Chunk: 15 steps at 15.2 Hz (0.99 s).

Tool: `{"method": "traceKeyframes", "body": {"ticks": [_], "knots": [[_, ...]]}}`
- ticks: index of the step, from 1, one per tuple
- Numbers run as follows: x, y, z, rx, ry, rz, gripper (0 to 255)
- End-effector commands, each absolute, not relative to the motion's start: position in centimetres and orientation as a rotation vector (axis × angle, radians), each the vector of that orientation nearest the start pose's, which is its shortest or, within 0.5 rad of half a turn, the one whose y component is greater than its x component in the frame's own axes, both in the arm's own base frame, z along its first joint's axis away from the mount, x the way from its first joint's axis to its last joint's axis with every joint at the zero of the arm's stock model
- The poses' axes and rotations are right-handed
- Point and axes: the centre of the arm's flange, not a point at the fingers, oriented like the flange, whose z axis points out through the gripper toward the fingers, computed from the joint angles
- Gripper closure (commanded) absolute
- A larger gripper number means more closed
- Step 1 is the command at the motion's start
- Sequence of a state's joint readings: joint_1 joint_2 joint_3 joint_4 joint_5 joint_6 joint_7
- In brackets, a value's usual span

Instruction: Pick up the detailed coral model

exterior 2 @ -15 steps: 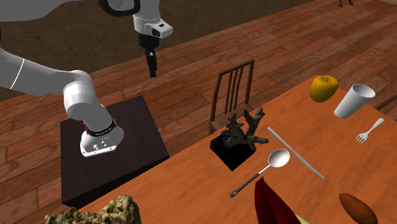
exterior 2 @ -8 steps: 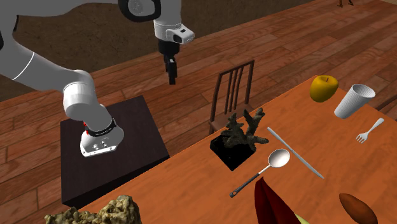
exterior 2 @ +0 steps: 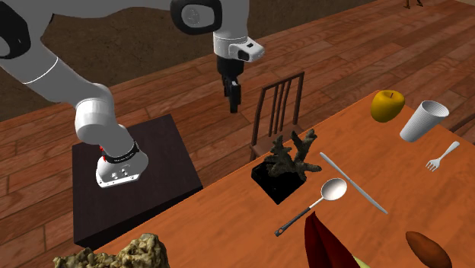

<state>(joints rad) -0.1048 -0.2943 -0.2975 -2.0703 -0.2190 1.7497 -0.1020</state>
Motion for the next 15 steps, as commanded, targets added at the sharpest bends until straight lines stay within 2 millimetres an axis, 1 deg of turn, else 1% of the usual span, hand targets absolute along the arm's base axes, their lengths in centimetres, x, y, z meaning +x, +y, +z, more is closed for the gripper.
{"method": "traceKeyframes", "body": {"ticks": [1,8,15], "knots": [[43.1,-23.4,54.6,-3.244,0.413,0.094,0],[47.3,-30.8,55.2,-3.278,0.475,0.045,0],[51.3,-38.2,56.2,-3.311,0.539,-0.006,0]]}}
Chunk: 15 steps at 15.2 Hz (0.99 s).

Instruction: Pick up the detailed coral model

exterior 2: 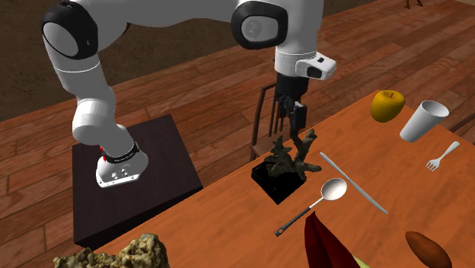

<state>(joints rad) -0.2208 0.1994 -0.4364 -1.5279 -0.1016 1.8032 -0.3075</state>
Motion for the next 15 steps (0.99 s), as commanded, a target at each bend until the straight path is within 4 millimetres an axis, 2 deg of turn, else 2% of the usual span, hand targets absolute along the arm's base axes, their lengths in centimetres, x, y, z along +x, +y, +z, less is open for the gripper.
{"method": "traceKeyframes", "body": {"ticks": [1,4,11,13,14,15], "knots": [[51.8,-39.2,56.4,-3.315,0.548,-0.013,0],[53.2,-41.9,56.9,-3.326,0.571,-0.032,0],[53.2,-41.9,53.2,-3.326,0.571,-0.032,0],[53.2,-41.9,52.9,-3.326,0.571,-0.032,0],[53.1,-41.9,53.0,-3.326,0.571,-0.032,255],[53.1,-41.9,53.0,-3.326,0.571,-0.032,255]]}}
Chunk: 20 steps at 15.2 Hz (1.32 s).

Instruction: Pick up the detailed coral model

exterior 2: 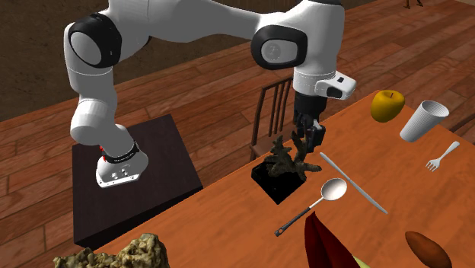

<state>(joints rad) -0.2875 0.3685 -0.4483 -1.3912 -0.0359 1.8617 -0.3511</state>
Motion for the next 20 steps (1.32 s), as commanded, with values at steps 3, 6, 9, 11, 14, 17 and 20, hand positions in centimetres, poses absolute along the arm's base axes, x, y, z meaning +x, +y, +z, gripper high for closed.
{"method": "traceKeyframes", "body": {"ticks": [3,6,9,11,14,17,20], "knots": [[53.1,-41.9,53.0,-3.326,0.571,-0.032,255],[53.1,-41.8,53.0,-3.326,0.571,-0.032,255],[53.2,-41.9,53.5,-3.326,0.571,-0.032,255],[53.2,-41.9,54.5,-3.326,0.571,-0.032,255],[53.2,-41.9,56.1,-3.326,0.571,-0.032,255],[53.2,-41.9,57.7,-3.326,0.571,-0.032,255],[53.2,-41.9,59.3,-3.326,0.571,-0.032,255]]}}
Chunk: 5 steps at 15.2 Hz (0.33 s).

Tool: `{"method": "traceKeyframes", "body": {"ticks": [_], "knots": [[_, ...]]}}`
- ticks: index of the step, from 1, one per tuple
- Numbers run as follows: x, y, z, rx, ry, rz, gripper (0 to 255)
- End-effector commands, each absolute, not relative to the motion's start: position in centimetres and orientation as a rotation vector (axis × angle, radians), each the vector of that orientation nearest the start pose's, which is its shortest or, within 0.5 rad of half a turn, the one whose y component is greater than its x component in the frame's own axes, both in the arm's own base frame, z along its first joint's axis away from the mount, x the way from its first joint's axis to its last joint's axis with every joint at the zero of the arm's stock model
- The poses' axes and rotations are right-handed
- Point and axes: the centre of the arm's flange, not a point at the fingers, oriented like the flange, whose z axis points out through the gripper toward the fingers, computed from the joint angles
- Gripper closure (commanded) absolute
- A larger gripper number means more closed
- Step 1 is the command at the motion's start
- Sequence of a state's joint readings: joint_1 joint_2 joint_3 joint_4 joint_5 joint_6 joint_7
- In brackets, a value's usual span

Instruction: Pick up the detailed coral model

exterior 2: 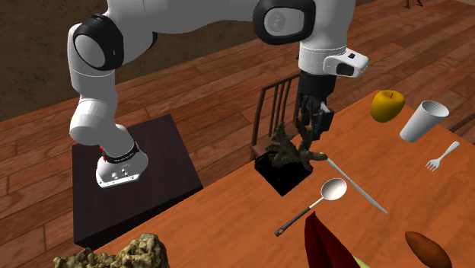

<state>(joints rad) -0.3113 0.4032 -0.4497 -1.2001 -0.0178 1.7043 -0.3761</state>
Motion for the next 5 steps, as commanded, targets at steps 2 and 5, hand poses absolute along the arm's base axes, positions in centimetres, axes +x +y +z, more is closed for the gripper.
{"method": "traceKeyframes", "body": {"ticks": [2,5], "knots": [[53.2,-41.9,60.3,-3.326,0.571,-0.032,255],[53.2,-41.9,60.9,-3.326,0.571,-0.032,255]]}}
